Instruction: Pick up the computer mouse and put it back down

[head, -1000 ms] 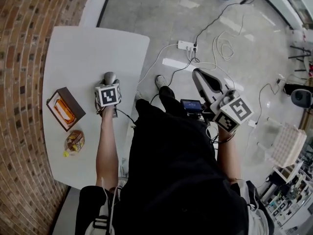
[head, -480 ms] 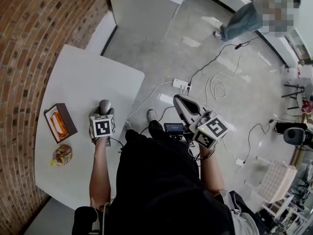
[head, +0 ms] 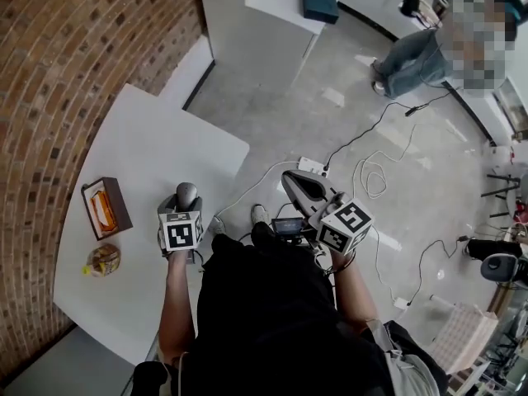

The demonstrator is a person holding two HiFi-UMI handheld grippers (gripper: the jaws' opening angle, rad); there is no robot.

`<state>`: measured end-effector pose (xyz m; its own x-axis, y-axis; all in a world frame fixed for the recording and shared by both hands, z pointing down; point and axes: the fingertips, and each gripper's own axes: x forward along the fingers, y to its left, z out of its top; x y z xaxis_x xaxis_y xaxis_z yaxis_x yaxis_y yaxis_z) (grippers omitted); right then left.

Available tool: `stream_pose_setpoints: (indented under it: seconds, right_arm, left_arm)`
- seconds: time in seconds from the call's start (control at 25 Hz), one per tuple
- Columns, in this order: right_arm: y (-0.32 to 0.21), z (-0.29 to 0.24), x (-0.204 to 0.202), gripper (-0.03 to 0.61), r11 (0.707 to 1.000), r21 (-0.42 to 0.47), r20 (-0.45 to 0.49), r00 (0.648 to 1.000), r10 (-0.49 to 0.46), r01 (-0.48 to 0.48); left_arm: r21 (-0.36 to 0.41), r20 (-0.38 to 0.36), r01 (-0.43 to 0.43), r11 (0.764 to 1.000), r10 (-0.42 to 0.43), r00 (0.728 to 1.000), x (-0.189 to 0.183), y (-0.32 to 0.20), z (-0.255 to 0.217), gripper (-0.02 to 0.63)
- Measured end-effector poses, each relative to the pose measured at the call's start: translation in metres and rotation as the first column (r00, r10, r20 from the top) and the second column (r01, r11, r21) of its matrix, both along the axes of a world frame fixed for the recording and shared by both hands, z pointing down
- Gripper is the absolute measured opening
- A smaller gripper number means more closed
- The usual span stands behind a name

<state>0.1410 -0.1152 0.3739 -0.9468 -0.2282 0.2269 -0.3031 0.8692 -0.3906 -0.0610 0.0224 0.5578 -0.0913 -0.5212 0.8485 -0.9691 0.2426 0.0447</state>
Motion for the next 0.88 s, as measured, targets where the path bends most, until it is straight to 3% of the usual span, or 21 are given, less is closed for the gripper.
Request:
stream_pose_setpoints:
  seconds: [0.32, 0.88]
  right_arm:
    - [-0.010, -0.002, -0.011, 0.017, 0.994, 0.012, 0.002, 0.994, -0.110, 0.110]
    - [-0.016, -0.006, -0.028, 0.017, 0.965, 0.022, 0.029, 0.965, -0.262, 0.262]
  left_arm:
    - [0.122, -0.013, 0.047, 0.991, -0.046, 0.999, 0.023, -0.016, -0.052, 0.295]
    - [0.288, 0.003, 0.115, 0.951, -0.121, 0.993, 0.047, -0.019, -0.128, 0.295]
